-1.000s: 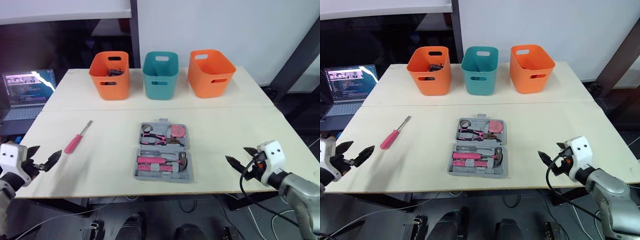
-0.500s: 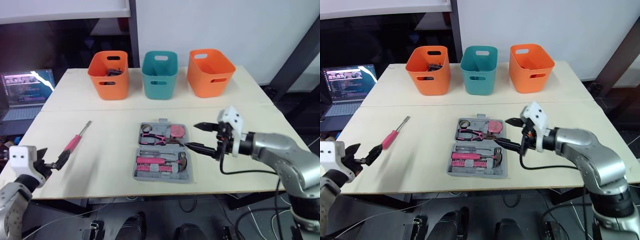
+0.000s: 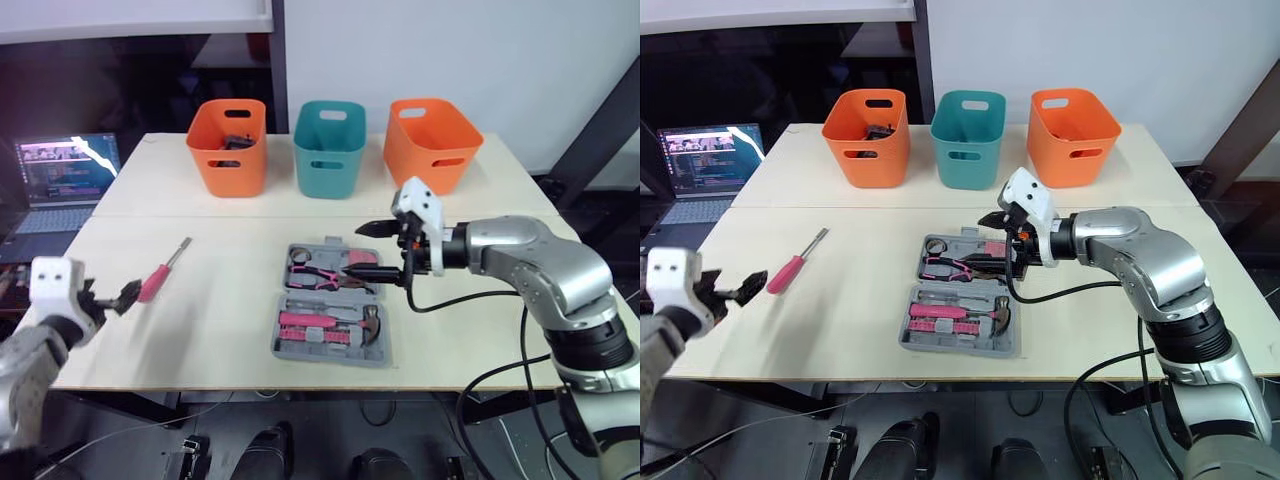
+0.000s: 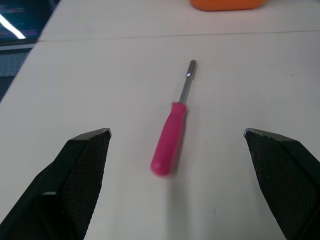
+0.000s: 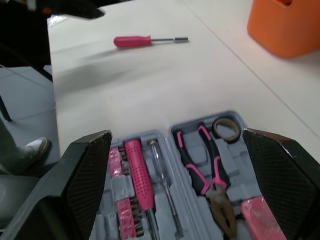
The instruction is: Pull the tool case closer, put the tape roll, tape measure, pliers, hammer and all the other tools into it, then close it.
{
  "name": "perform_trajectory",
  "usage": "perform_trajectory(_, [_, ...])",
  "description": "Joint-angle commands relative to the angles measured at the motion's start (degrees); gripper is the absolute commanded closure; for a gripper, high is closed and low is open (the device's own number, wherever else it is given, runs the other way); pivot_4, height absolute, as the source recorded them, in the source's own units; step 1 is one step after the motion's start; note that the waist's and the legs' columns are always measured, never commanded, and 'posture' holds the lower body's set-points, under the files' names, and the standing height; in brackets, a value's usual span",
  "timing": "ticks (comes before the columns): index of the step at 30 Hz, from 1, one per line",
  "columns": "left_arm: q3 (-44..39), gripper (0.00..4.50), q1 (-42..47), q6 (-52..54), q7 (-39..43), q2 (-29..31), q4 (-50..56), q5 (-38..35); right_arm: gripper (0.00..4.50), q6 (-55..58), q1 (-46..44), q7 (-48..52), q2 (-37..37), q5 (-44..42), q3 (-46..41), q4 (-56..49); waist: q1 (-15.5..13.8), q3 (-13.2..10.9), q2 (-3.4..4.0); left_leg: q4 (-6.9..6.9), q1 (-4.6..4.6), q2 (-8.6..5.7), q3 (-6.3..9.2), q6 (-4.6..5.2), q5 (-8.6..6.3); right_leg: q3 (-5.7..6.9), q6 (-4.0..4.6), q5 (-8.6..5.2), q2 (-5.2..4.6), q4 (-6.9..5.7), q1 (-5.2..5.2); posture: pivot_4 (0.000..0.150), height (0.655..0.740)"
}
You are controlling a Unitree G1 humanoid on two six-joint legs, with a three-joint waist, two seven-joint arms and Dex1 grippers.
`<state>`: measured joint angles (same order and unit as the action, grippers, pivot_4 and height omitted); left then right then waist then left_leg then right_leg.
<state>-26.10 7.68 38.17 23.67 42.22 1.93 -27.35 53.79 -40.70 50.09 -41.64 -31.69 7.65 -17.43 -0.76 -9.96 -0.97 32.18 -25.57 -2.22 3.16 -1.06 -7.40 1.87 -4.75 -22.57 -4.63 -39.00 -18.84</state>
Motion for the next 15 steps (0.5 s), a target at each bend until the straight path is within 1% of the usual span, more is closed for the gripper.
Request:
perform_trajectory(1, [6.0, 0.00, 9.6, -0.2, 3.9, 4.1, -10.7, 4.2, 0.08, 1.8, 0.4, -2.1, 0.1, -1.0, -2.2, -4.0, 0.1, 0.0, 0.00, -0.01, 0.00, 0.01, 0.01, -0.02, 0.01, 0.00, 0.00, 0.00, 0.02, -0.02, -0.03, 0.150, 0.7400])
perform_trajectory(4, [12.5, 0.00, 16.8, -2.9, 8.2, 5.1, -20.6, 8.3, 0.08, 3.2, 1.7, -3.7, 0.0, -1.5, -3.1, -6.1, 0.3, 0.0, 0.00, -0.04, -0.03, -0.02, -0.06, -0.01, 0.01, -0.04, -0.02, 0.01, 0.00, -0.02, -0.06, 0.150, 0.7400])
perform_trajectory(7, [17.1, 0.00, 23.8, -6.2, 11.0, 4.1, -30.9, 11.9, 0.08, 3.6, 2.6, -5.2, -0.7, -0.8, -3.8, -7.4, 0.6, 0.0, -0.02, -0.06, -0.07, -0.03, -0.12, 0.00, 0.03, -0.07, -0.08, 0.04, 0.02, -0.08, 0.08, 0.150, 0.7400])
perform_trajectory(10, [18.7, 0.00, 30.5, -10.0, 11.0, 1.9, -42.5, 14.4, 0.08, 4.4, 3.2, -6.8, -1.2, -0.8, -4.9, -8.6, 0.9, -0.1, -0.13, -0.05, -0.07, -0.01, -0.11, -0.02, 0.05, -0.04, -0.09, 0.04, 0.07, -0.14, 0.07, 0.150, 0.7400])
perform_trajectory(15, [19.7, 0.00, 36.9, -19.1, 9.2, -1.4, -58.0, 18.6, 0.08, 6.6, 4.1, -8.2, -2.6, -1.4, -6.5, -11.3, 1.5, -0.2, -0.26, -0.03, -0.08, -0.04, -0.13, -0.02, 0.07, -0.02, -0.20, 0.08, 0.05, -0.16, 0.08, 0.150, 0.7400])
